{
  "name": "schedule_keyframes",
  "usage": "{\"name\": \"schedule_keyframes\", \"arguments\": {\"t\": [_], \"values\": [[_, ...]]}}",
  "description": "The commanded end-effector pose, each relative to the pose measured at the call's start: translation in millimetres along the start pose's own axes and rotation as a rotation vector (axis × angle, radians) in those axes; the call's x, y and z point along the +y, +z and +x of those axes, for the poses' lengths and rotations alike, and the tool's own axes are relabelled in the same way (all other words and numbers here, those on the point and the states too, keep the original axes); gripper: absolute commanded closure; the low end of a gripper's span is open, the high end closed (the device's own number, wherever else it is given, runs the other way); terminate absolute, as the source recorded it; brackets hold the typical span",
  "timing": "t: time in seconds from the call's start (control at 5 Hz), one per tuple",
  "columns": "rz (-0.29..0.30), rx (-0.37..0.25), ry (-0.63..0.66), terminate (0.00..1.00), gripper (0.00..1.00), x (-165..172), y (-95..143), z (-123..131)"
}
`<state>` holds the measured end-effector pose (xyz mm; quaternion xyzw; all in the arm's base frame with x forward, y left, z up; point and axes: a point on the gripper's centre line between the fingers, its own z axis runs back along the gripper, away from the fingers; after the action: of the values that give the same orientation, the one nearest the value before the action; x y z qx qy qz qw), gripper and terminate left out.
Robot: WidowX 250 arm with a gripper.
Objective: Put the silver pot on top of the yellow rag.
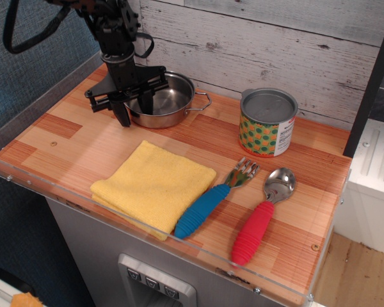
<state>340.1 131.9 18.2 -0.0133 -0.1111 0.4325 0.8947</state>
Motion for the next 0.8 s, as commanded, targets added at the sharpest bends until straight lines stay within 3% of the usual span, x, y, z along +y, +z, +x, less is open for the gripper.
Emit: {"name": "schedule_keyframes", "arguments": {"t": [0.0,0.6], "values": [[-0.032,-0.053,-0.014,0.0,1.0,4,9,7],[-0.057,-0.156,-0.142,0.0,1.0,5,45,9]]}}
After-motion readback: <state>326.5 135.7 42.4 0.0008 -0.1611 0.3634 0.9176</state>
